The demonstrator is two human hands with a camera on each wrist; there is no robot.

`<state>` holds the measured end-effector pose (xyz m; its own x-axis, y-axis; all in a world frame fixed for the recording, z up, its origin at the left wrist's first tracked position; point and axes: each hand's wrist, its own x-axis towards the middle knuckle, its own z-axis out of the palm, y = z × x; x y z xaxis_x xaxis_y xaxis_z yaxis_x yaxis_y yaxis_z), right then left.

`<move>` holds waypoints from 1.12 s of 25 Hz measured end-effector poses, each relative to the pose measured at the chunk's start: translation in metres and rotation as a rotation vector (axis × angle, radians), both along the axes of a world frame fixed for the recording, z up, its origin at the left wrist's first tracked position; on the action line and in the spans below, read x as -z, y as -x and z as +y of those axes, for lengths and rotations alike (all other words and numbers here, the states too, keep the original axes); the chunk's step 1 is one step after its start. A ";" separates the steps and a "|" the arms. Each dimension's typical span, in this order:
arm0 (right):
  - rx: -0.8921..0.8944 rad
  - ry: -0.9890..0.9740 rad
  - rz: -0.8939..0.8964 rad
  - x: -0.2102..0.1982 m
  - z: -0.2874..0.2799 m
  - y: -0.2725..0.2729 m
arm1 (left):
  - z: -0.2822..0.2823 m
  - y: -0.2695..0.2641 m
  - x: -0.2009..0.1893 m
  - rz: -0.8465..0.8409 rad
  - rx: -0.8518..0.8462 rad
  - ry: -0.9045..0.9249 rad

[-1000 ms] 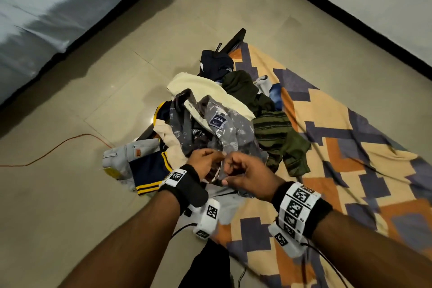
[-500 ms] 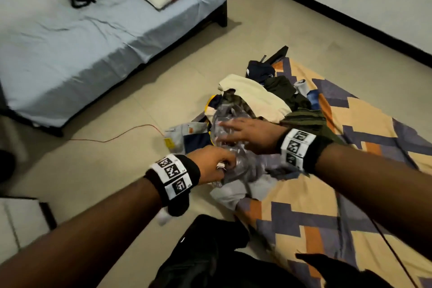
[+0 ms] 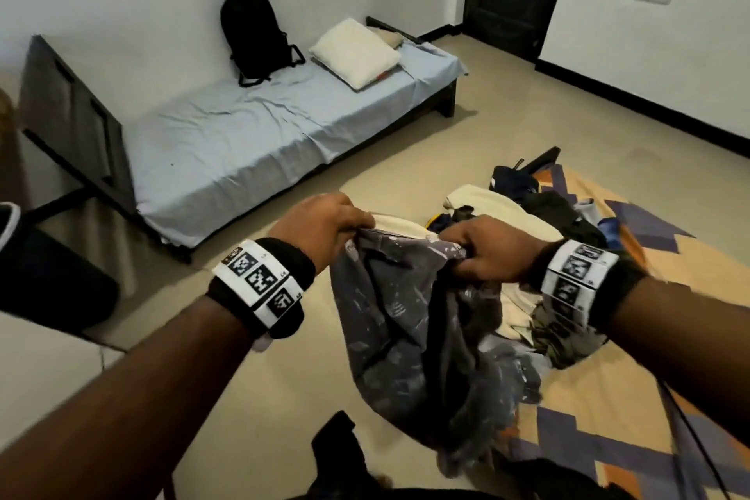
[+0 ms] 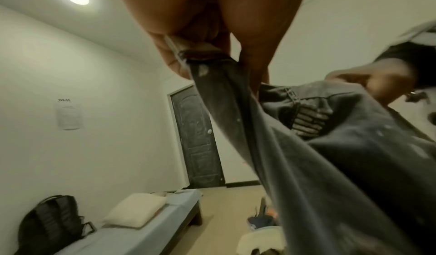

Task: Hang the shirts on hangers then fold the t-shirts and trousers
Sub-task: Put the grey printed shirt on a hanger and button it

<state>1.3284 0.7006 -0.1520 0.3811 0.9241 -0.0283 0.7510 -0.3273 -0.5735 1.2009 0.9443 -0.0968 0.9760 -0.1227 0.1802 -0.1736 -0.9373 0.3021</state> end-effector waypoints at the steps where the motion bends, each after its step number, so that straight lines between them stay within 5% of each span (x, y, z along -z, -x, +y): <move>1: 0.046 -0.003 0.125 -0.003 -0.007 0.010 | -0.003 -0.007 -0.004 -0.087 0.061 0.026; 4: 0.283 -0.161 0.410 -0.007 -0.037 0.037 | -0.021 -0.030 -0.013 -0.182 0.203 0.143; 7: 0.593 -0.323 0.317 -0.001 -0.086 0.062 | -0.041 -0.049 -0.008 -0.155 0.373 0.231; 13: 0.783 0.229 -0.050 0.015 -0.194 0.144 | -0.128 -0.055 -0.011 -0.014 0.646 0.285; 17: 0.995 0.275 0.149 0.039 -0.280 0.215 | -0.221 -0.048 -0.021 -0.111 0.830 0.196; 20: 1.175 0.103 0.199 0.039 -0.321 0.245 | -0.260 -0.049 -0.025 -0.078 0.843 0.200; 26: 1.585 -0.328 0.101 0.020 -0.478 0.361 | -0.440 0.011 -0.008 0.024 0.786 0.389; 28: 1.558 -0.218 0.165 0.014 -0.515 0.385 | -0.477 0.022 -0.005 0.005 0.762 0.465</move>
<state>0.9433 0.1858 -0.1656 0.9275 -0.3631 -0.0884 -0.3023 -0.5900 -0.7487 1.1788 0.4676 -0.0914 0.6604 -0.6538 0.3694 -0.6969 -0.3504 0.6257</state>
